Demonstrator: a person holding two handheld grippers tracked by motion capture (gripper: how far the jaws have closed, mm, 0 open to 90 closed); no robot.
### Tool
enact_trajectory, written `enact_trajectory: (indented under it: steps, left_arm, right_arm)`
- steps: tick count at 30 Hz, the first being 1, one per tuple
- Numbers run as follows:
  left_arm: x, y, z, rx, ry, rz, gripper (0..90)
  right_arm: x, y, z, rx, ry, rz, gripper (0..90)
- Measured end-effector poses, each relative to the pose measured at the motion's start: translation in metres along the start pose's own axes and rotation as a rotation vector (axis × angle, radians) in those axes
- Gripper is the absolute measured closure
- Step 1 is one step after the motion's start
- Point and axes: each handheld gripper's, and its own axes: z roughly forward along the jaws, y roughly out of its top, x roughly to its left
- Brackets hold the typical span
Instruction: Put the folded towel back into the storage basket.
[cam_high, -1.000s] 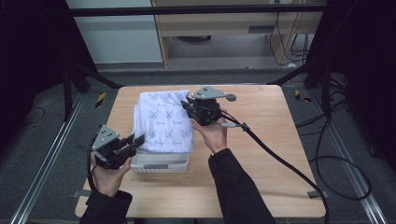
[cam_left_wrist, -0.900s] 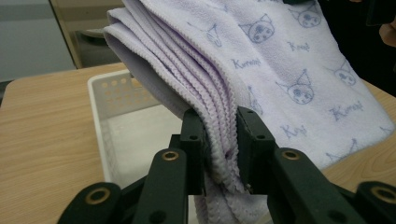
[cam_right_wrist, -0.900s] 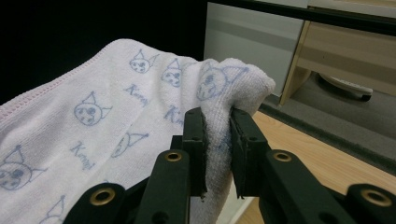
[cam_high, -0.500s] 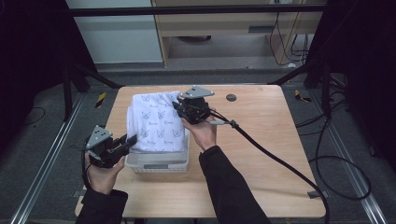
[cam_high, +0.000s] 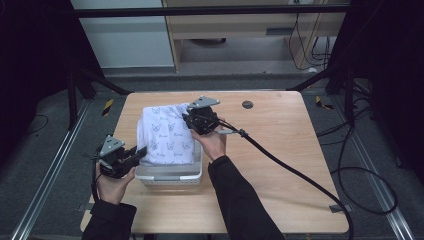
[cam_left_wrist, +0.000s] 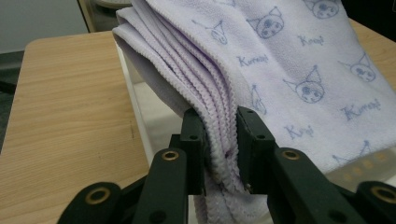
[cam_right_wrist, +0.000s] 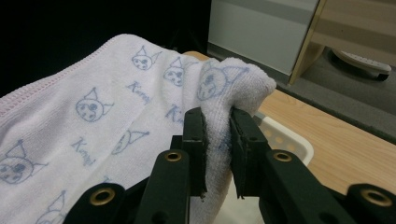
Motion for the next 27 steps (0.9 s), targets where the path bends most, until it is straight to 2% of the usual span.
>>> enact_trajectory:
  steps: [4, 11, 27]
  left_arm:
    - [0.002, -0.003, 0.004, 0.014, 0.005, 0.001, 73.2]
    - [0.002, -0.008, 0.014, 0.046, 0.014, 0.007, 73.2]
    - [-0.002, -0.019, 0.031, 0.109, 0.031, 0.037, 73.1]
  right_arm:
    - [0.0, -0.004, 0.007, 0.016, -0.002, 0.008, 77.7]
    - [0.001, -0.014, 0.017, 0.052, -0.016, -0.013, 77.6]
    - [-0.003, -0.033, 0.028, 0.102, -0.019, 0.009, 77.2]
